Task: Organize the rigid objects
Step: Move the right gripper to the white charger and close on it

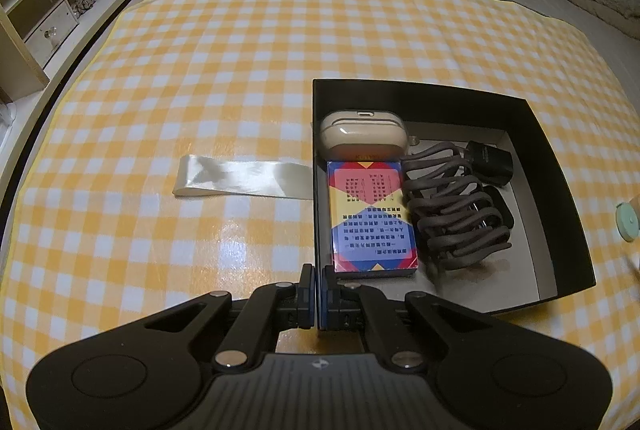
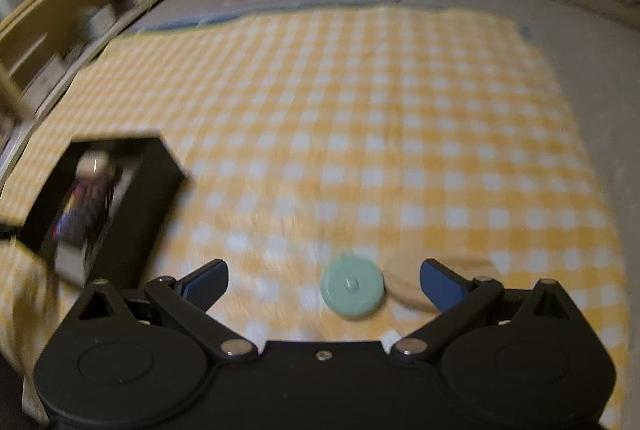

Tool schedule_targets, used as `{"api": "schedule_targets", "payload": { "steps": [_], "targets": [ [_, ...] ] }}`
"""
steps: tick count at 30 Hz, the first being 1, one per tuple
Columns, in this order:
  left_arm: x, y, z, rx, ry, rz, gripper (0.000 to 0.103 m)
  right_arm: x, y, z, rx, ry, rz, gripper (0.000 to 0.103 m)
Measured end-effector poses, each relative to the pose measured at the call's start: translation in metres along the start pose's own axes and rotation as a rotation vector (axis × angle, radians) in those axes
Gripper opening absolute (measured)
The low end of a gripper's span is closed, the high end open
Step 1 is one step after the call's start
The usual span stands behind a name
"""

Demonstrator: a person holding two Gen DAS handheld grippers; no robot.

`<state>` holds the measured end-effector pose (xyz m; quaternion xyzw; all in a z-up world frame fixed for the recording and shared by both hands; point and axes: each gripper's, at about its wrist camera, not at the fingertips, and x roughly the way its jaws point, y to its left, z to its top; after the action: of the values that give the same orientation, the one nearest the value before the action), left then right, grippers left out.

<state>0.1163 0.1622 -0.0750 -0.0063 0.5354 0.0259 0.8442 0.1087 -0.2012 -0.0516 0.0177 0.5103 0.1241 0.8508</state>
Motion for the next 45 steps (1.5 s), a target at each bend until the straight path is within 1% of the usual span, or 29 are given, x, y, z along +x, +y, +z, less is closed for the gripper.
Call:
{"api": "schedule_targets", "payload": {
  "steps": [4, 7, 9, 12, 14, 18, 20, 22, 24, 26, 28, 30, 33, 36, 37, 38, 40, 41, 45],
  "targets": [
    [0.0, 0.001, 0.0, 0.002, 0.001, 0.002, 0.002, 0.012, -0.021, -0.013, -0.008, 0.083, 0.027, 0.103],
    [0.0, 0.001, 0.0, 0.003, 0.001, 0.002, 0.002, 0.018, -0.029, -0.021, 0.013, 0.119, 0.045, 0.103],
    [0.001, 0.002, 0.0, 0.003, 0.001, 0.002, 0.002, 0.018, -0.03, -0.026, 0.015, 0.125, 0.079, 0.102],
    [0.001, 0.001, -0.002, 0.005, 0.0, 0.001, 0.002, 0.015, -0.024, -0.032, -0.021, 0.127, 0.17, 0.102],
    [0.001, 0.001, -0.001, 0.005, 0.0, 0.001, 0.002, 0.014, -0.015, -0.035, -0.045, 0.154, 0.22, 0.102],
    [0.001, 0.001, -0.002, 0.007, 0.0, 0.006, 0.002, 0.013, 0.005, -0.039, -0.119, 0.193, 0.237, 0.101],
    [0.002, 0.002, -0.002, 0.009, 0.0, 0.006, 0.002, 0.011, 0.01, -0.036, -0.145, 0.175, 0.203, 0.101],
    [0.002, 0.0, -0.002, 0.007, 0.0, 0.004, 0.002, 0.012, 0.008, -0.036, -0.169, 0.145, 0.137, 0.101],
    [0.002, -0.001, -0.002, 0.007, 0.0, 0.005, 0.002, 0.021, 0.001, -0.036, -0.171, 0.142, 0.087, 0.101],
    [0.002, 0.0, -0.002, 0.008, 0.0, 0.005, 0.002, 0.027, -0.007, -0.036, -0.158, 0.145, 0.056, 0.101],
    [0.002, -0.002, -0.002, 0.008, 0.0, 0.005, 0.002, 0.032, -0.014, -0.039, -0.134, 0.165, 0.051, 0.101],
    [0.002, -0.002, -0.004, 0.009, -0.001, 0.006, 0.002, 0.033, -0.013, -0.043, -0.139, 0.196, 0.07, 0.101],
    [0.002, -0.003, -0.004, 0.01, -0.001, 0.007, 0.002, 0.027, -0.003, -0.049, -0.182, 0.23, 0.132, 0.101],
    [0.002, -0.002, -0.005, 0.009, 0.0, 0.006, 0.002, 0.021, 0.013, -0.053, -0.236, 0.261, 0.2, 0.098],
    [0.002, -0.003, -0.004, 0.009, -0.001, 0.007, 0.002, 0.02, 0.019, -0.053, -0.259, 0.264, 0.193, 0.096],
    [0.002, -0.003, -0.005, 0.01, -0.001, 0.008, 0.002, 0.02, 0.025, -0.053, -0.27, 0.261, 0.16, 0.096],
    [0.002, -0.003, -0.004, 0.01, -0.001, 0.008, 0.002, 0.022, 0.029, -0.048, -0.24, 0.258, 0.079, 0.093],
    [0.002, -0.004, -0.004, 0.009, -0.001, 0.008, 0.002, 0.023, 0.026, -0.044, -0.191, 0.26, 0.048, 0.092],
    [0.002, -0.003, -0.004, 0.01, -0.001, 0.008, 0.002, 0.03, 0.009, -0.035, 0.056, 0.265, 0.004, 0.091]
  ]
}}
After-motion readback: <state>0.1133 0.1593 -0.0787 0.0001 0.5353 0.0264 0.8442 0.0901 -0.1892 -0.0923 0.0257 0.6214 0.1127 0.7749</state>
